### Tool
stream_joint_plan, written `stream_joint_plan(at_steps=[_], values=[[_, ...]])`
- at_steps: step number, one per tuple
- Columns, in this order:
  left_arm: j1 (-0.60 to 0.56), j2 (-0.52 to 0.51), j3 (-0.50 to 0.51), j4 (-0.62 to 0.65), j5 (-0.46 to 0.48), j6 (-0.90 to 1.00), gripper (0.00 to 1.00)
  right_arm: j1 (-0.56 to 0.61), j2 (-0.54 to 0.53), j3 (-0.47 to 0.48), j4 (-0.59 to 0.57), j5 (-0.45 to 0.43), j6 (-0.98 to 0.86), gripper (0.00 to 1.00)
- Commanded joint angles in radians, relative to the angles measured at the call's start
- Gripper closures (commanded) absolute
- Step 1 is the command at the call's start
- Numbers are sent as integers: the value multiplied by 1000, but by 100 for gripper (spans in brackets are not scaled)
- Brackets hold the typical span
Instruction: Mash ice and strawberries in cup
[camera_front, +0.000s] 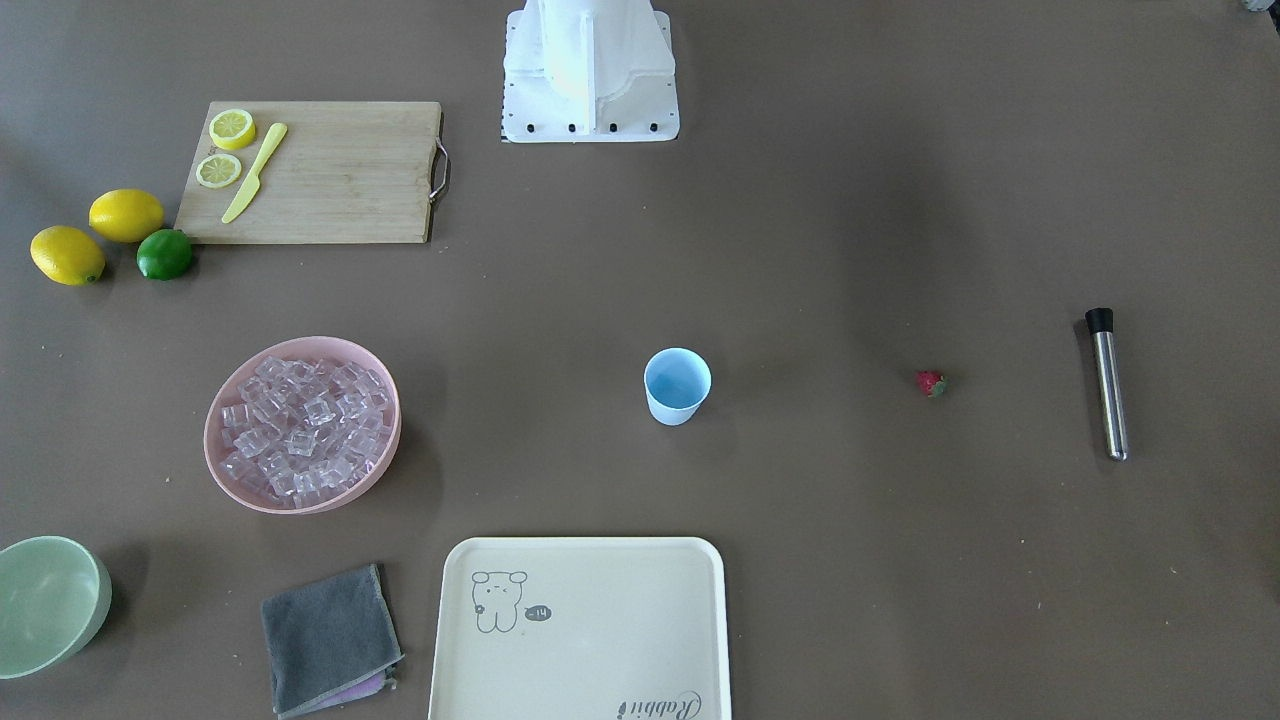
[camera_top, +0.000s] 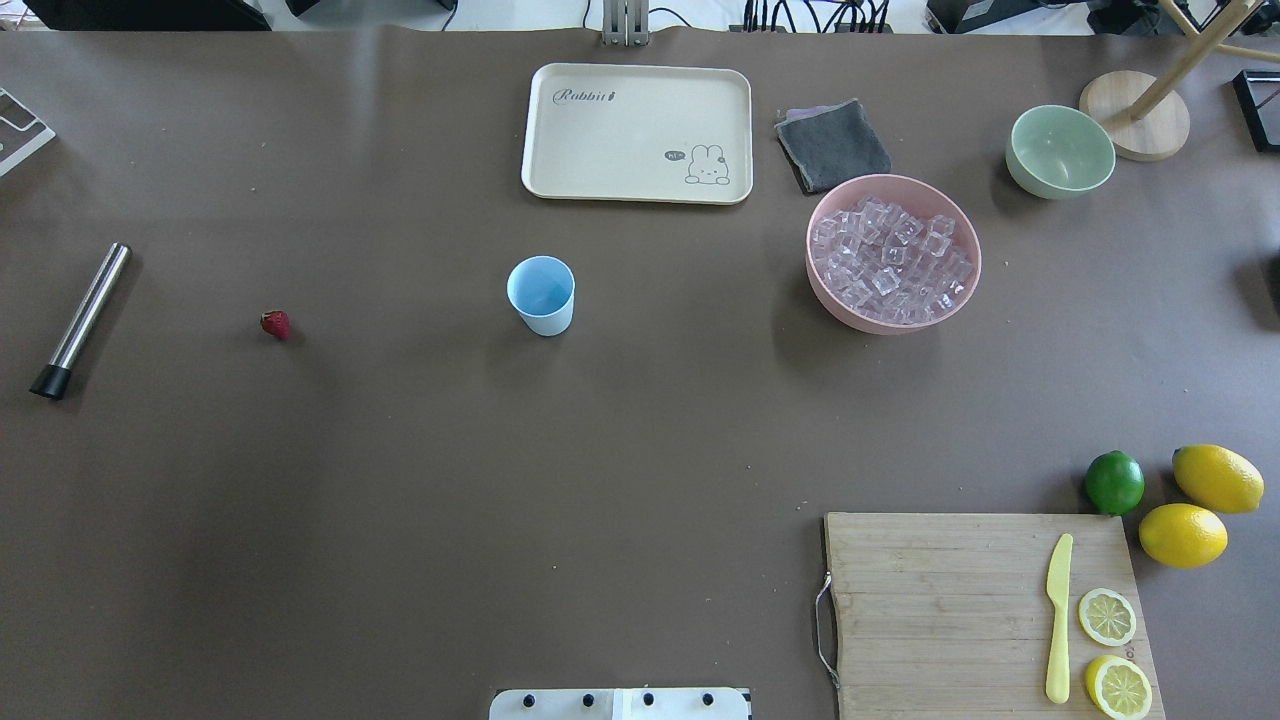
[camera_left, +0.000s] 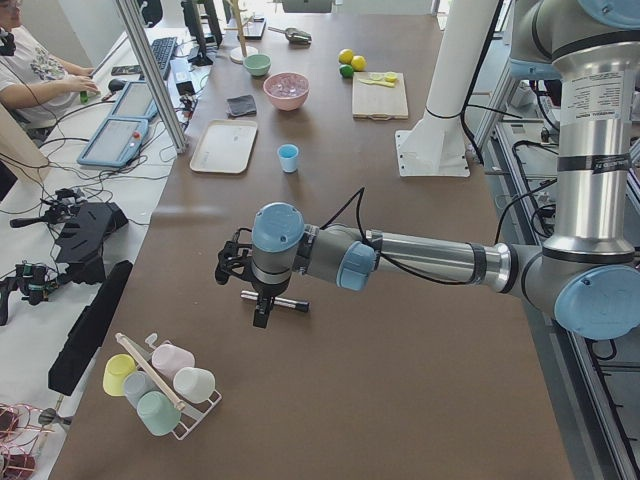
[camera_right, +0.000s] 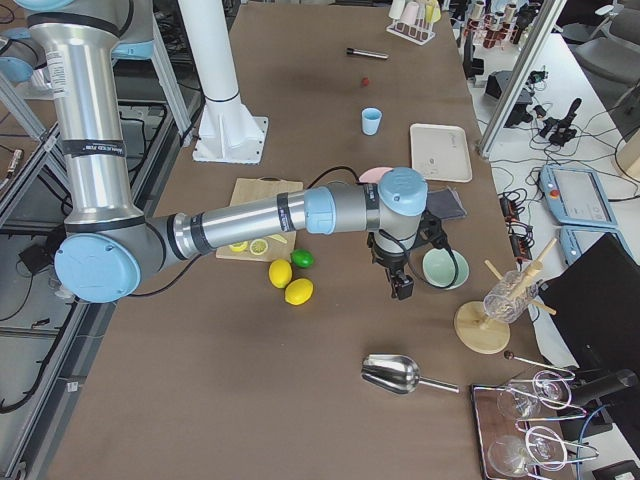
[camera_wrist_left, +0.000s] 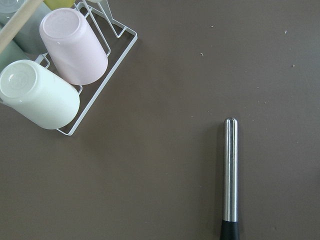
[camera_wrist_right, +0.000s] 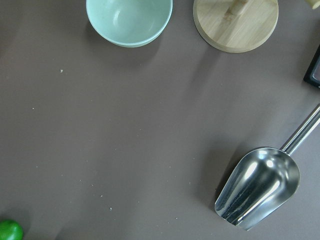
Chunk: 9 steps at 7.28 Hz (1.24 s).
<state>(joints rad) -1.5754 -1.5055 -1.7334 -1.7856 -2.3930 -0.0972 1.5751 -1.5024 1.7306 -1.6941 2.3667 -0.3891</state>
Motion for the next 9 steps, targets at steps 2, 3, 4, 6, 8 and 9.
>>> stream_joint_plan(at_steps=[2, 3, 4, 6, 8, 9], values=[[0, 27, -2, -37, -8, 1, 2, 22, 4, 12, 10, 2, 2, 1], [0, 50, -29, -55, 3, -2, 2, 22, 13, 10, 10, 2, 3, 0], [2, 54, -22, -86, 44, -2, 2, 22, 11, 13, 11, 2, 3, 1], [5, 54, -18, -89, 75, -12, 2, 22, 22, 24, 10, 3, 6, 1], [2, 54, -34, -87, 63, -13, 2, -47, 100, 84, 7, 38, 208, 1], [3, 53, -34, -86, 61, -13, 2, -126, 184, 81, 5, 42, 346, 2]])
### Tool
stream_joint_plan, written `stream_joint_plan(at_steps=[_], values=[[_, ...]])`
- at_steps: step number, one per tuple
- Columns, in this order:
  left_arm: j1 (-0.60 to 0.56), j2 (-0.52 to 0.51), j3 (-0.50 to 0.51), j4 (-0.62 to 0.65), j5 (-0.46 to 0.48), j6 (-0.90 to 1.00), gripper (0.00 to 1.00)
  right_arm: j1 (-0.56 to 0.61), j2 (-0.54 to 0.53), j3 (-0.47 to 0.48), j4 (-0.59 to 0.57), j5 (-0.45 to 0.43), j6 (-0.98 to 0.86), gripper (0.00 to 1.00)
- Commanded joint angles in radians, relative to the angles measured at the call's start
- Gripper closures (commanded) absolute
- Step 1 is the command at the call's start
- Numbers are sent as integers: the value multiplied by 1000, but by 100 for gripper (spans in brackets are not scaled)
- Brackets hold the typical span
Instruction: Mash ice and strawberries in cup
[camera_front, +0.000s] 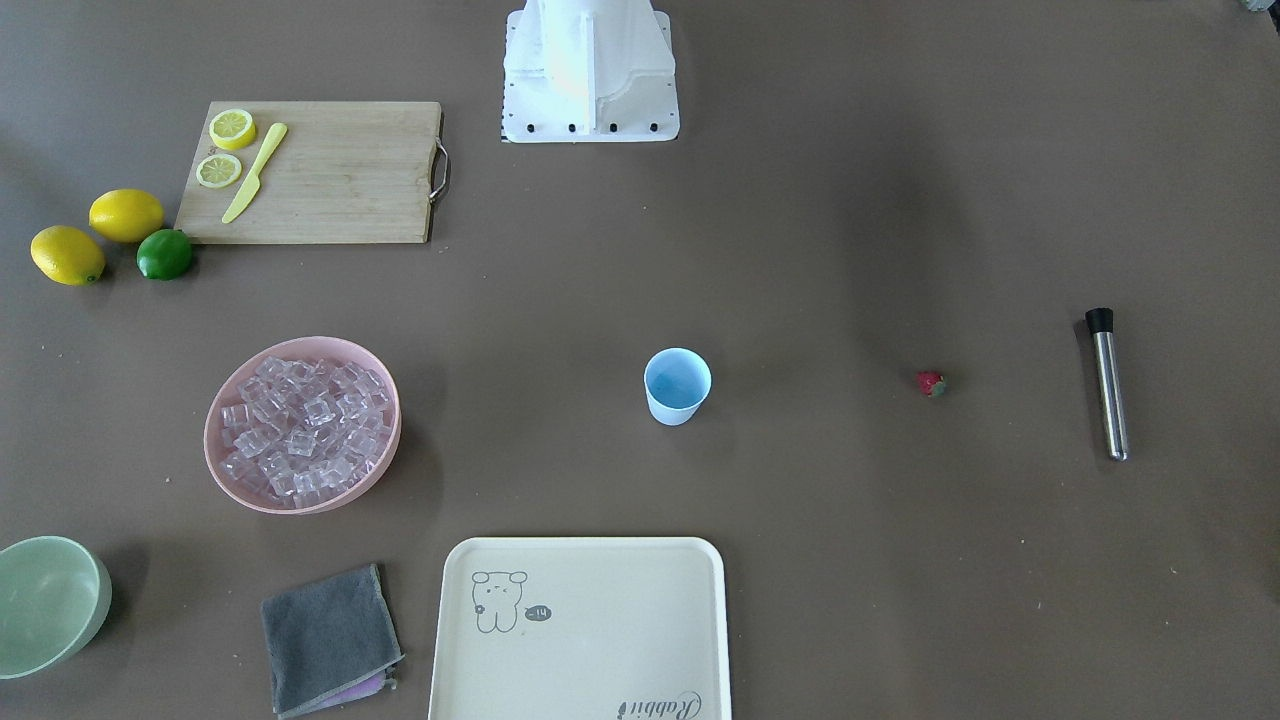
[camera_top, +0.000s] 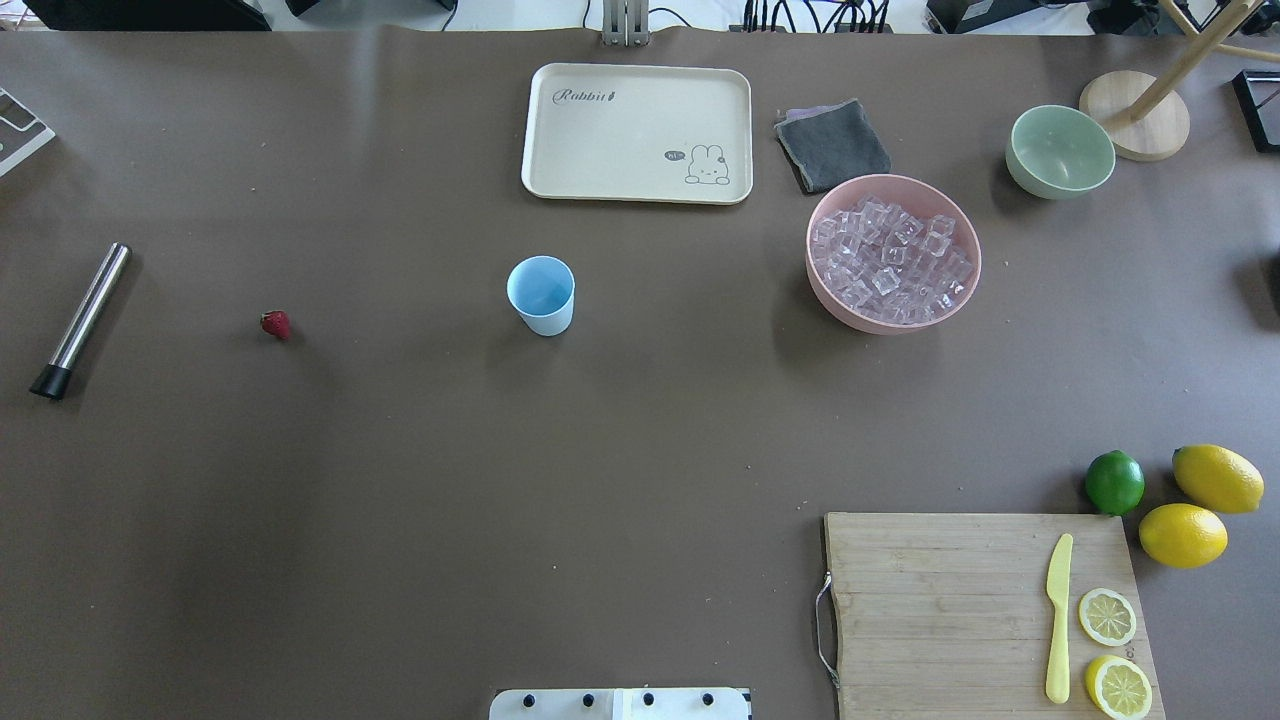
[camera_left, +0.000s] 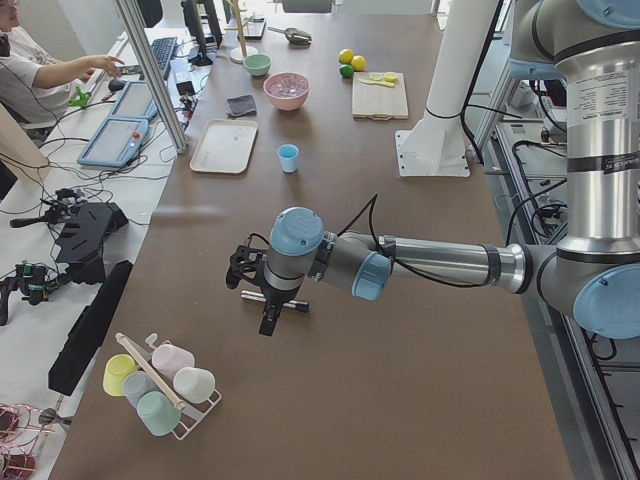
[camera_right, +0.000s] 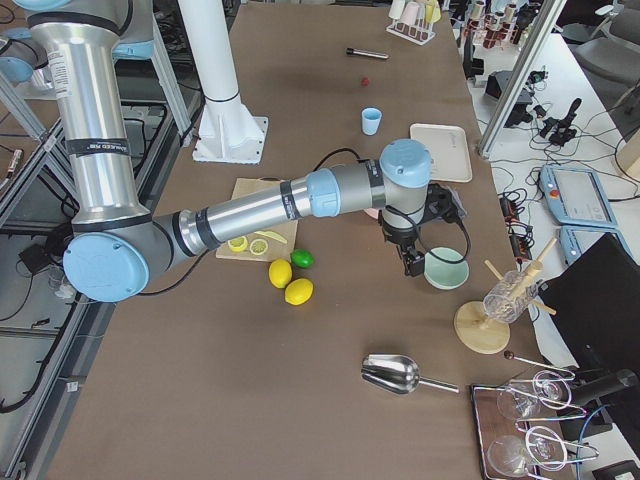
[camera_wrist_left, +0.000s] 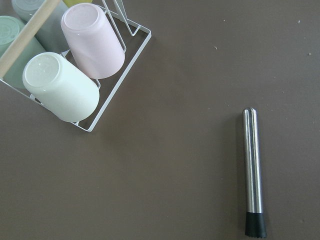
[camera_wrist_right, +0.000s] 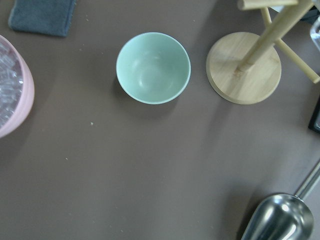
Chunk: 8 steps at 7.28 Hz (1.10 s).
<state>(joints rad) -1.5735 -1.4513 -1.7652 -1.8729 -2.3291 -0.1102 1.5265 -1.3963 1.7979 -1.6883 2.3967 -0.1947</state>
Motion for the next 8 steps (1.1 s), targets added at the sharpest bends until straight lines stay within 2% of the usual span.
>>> stream_joint_plan(at_steps=[1, 3, 5, 7, 8], values=[[3, -1, 3, 1, -3, -12, 2, -173, 139, 23, 4, 9, 269, 2], [6, 0, 0, -2, -1, -14, 2, -311, 242, 31, 7, -14, 456, 0], [7, -3, -3, -3, 4, -14, 3, -467, 296, 17, 24, -138, 542, 2], [6, -1, -5, -5, 1, -6, 3, -667, 283, -23, 248, -326, 824, 2], [7, -1, -4, -5, 1, -8, 3, -684, 260, -69, 316, -335, 831, 5]])
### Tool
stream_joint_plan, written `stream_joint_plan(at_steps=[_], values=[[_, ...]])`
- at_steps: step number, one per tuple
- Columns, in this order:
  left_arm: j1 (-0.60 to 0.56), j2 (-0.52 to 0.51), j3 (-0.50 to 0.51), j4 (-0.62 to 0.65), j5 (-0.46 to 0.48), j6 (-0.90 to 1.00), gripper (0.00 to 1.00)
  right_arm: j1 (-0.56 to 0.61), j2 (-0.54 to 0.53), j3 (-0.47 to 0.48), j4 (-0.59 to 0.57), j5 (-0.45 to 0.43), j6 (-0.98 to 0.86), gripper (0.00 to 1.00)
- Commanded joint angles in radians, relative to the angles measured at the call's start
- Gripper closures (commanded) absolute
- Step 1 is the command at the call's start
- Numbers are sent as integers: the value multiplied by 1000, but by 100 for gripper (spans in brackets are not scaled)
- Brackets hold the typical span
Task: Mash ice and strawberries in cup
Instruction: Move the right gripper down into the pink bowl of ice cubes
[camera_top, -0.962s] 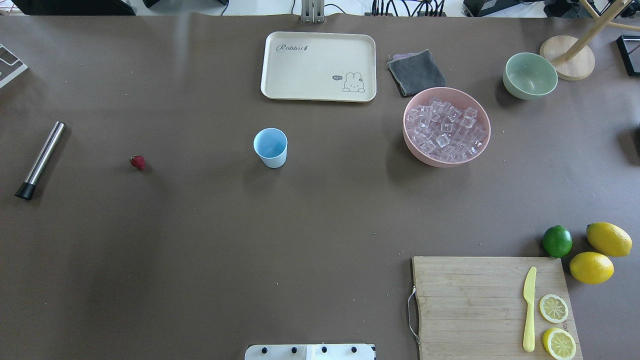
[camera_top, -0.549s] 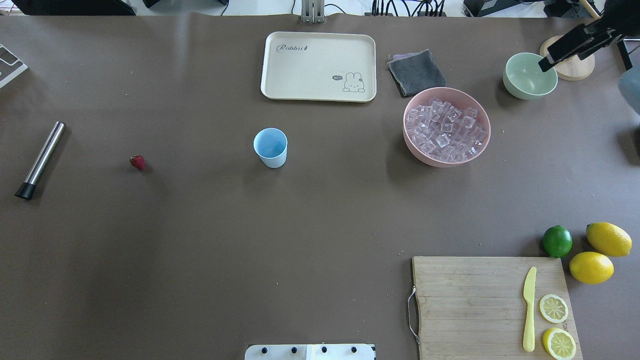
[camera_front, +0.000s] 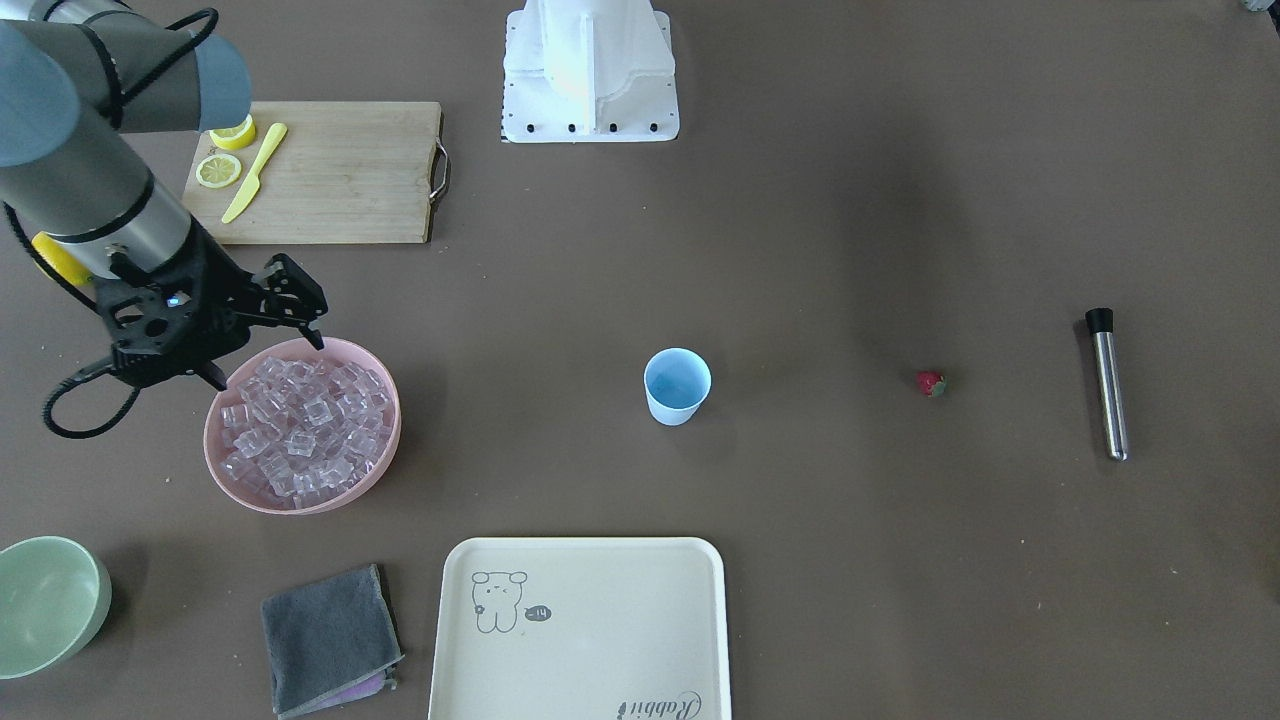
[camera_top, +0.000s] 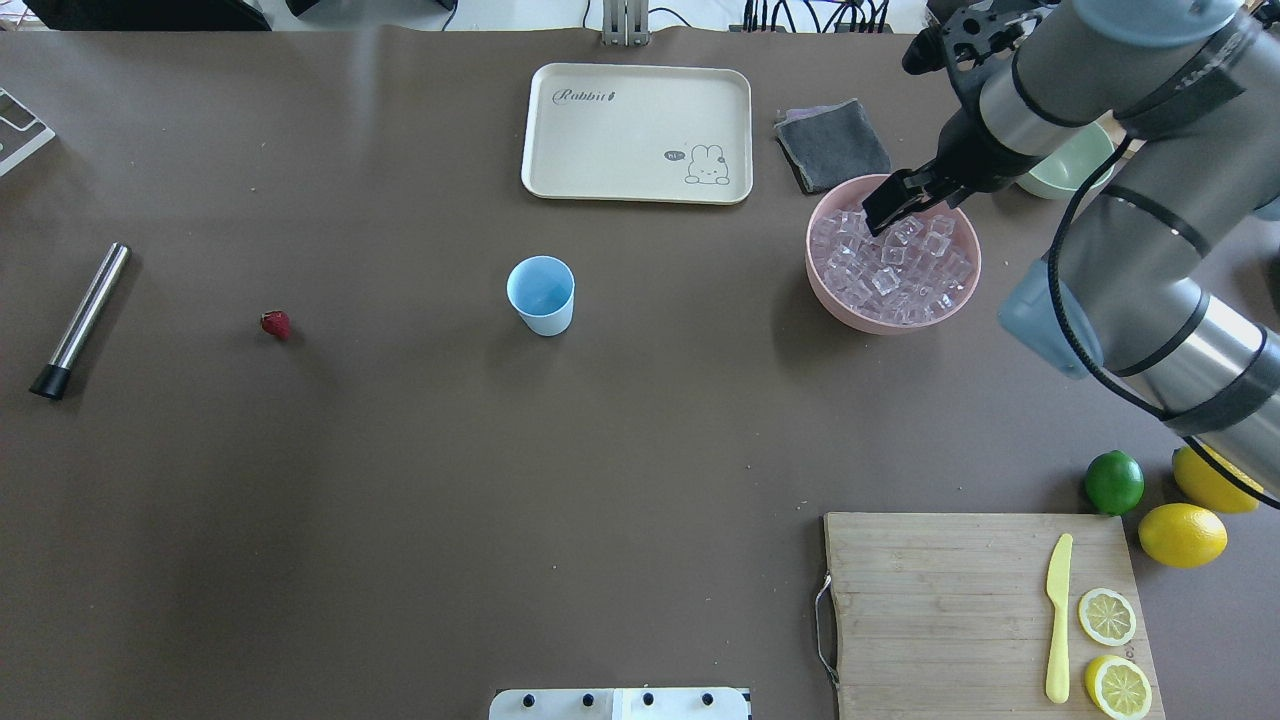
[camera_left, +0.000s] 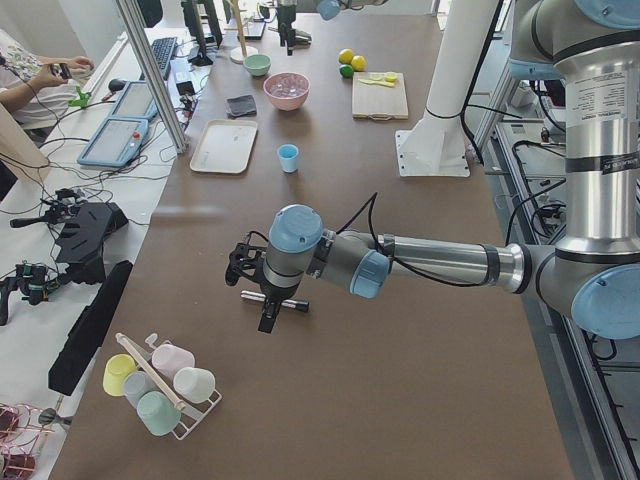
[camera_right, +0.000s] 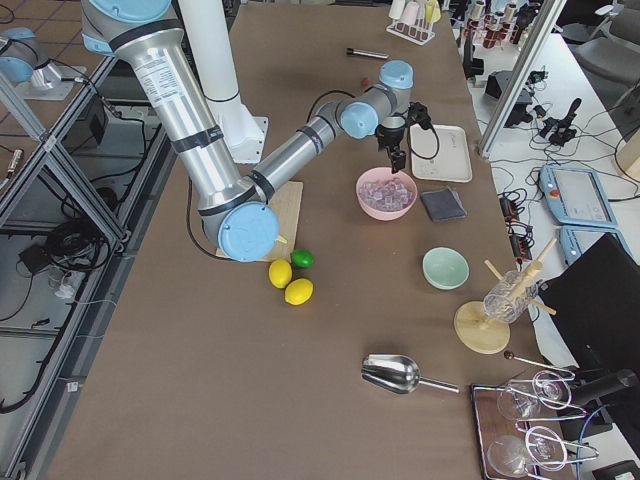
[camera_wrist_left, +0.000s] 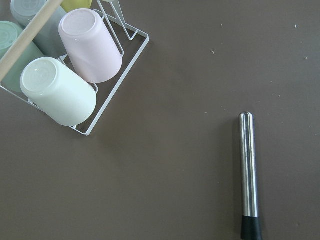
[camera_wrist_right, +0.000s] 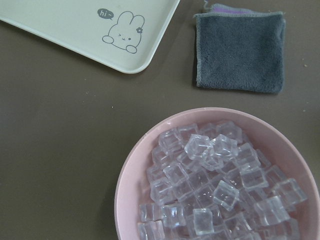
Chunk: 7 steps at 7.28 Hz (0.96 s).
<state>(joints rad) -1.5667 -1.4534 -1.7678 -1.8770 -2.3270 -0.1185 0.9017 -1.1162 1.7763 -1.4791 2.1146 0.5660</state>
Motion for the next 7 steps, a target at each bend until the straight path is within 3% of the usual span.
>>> stream_joint_plan(at_steps=[1, 2, 4, 6, 7], values=[[1, -1, 8, -1, -2, 5, 3, -64, -36, -64, 140, -51, 58, 13], [1, 2, 5, -4, -2, 3, 3, -57, -30, -75, 138, -50, 36, 13], [1, 4, 11, -8, -2, 0, 3, -49, 28, -197, 148, -54, -18, 13], [2, 2, 19, -10, -2, -1, 3, -46, 27, -271, 248, -64, -21, 13], [2, 2, 21, -10, -2, 0, 3, -46, 20, -264, 258, -62, -21, 13]])
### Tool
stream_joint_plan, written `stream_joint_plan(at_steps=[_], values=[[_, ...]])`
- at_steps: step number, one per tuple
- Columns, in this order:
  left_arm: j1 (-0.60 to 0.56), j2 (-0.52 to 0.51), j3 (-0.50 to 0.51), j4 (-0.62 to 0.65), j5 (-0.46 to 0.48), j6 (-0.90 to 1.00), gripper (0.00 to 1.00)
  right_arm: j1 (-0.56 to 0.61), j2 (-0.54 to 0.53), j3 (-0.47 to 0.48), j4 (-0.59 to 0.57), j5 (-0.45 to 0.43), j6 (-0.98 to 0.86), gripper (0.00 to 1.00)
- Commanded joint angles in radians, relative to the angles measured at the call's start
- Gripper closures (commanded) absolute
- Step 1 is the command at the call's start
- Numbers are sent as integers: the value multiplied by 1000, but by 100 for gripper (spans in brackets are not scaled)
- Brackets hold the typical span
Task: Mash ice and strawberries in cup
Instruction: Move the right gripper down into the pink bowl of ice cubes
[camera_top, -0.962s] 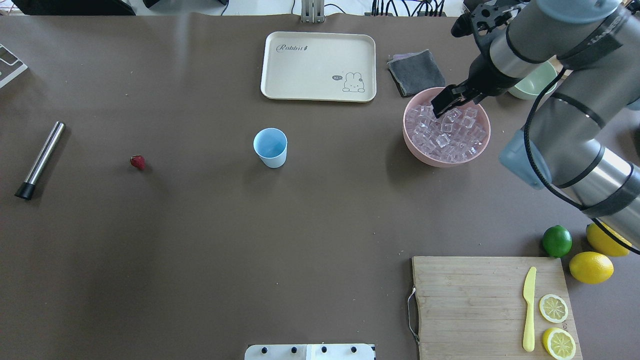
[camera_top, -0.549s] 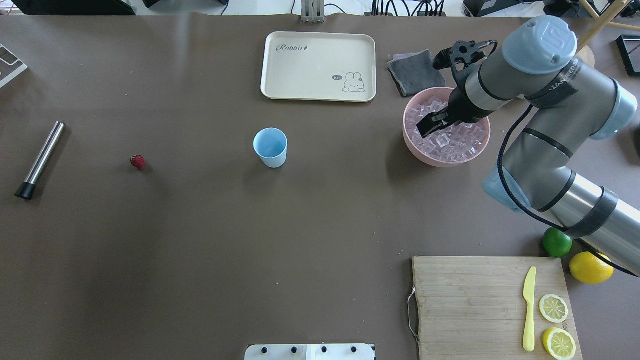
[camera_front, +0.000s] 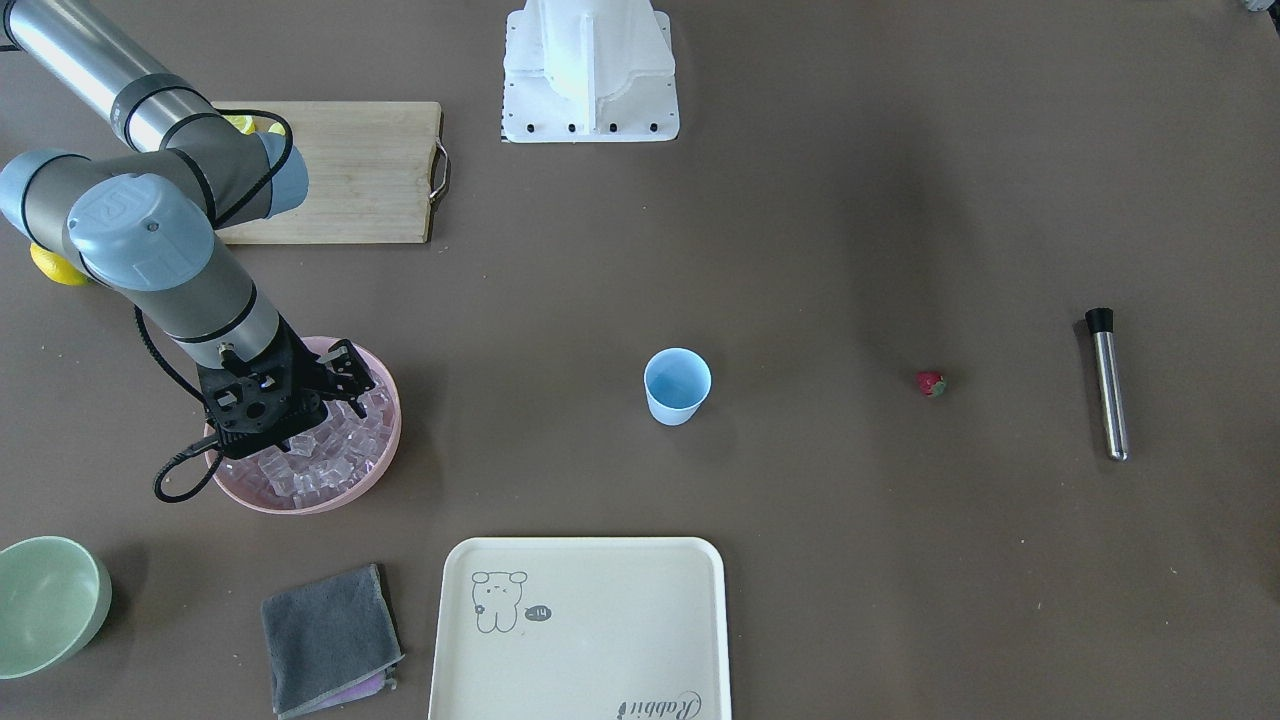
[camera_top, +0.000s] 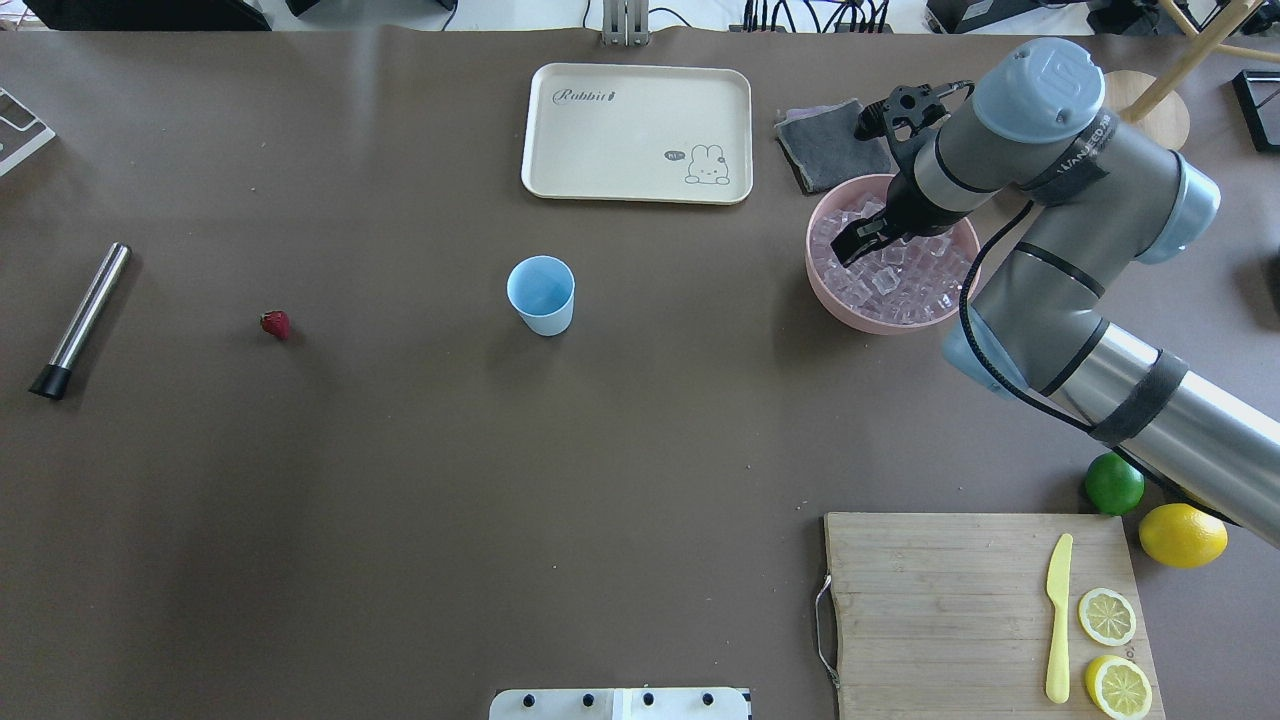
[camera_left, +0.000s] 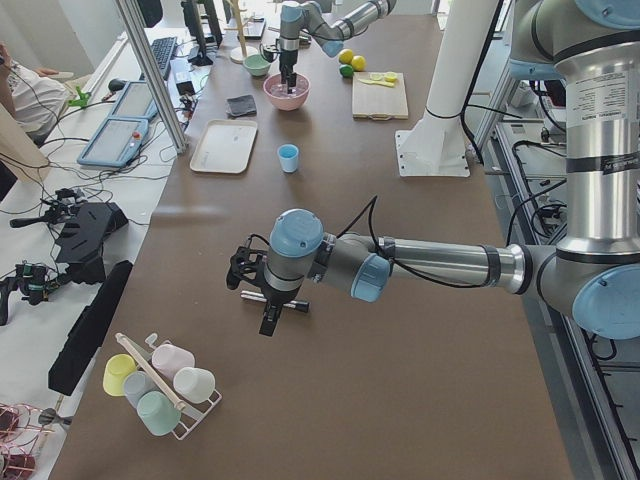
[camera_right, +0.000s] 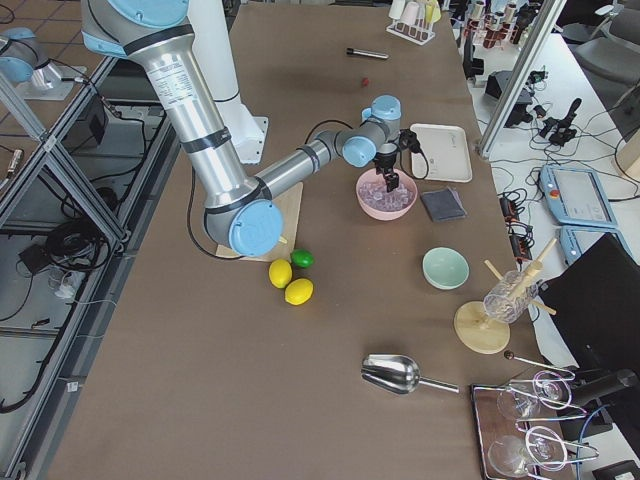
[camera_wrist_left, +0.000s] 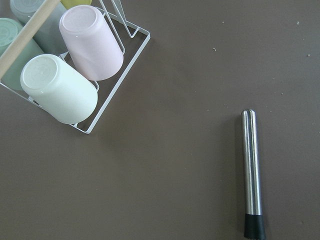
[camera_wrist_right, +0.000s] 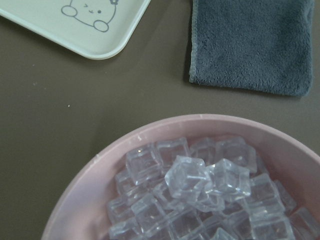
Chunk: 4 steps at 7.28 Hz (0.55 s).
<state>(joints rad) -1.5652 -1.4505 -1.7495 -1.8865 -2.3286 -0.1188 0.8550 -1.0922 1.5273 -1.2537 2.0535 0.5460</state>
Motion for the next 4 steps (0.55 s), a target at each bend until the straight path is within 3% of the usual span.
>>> stream_joint_plan(at_steps=[1, 4], values=[[1, 1, -4, 0, -3, -1, 3, 4, -20, -1, 33, -1, 0, 13], [1, -1, 2, 0, -2, 1, 3, -1, -54, 33, 31, -3, 9, 12]])
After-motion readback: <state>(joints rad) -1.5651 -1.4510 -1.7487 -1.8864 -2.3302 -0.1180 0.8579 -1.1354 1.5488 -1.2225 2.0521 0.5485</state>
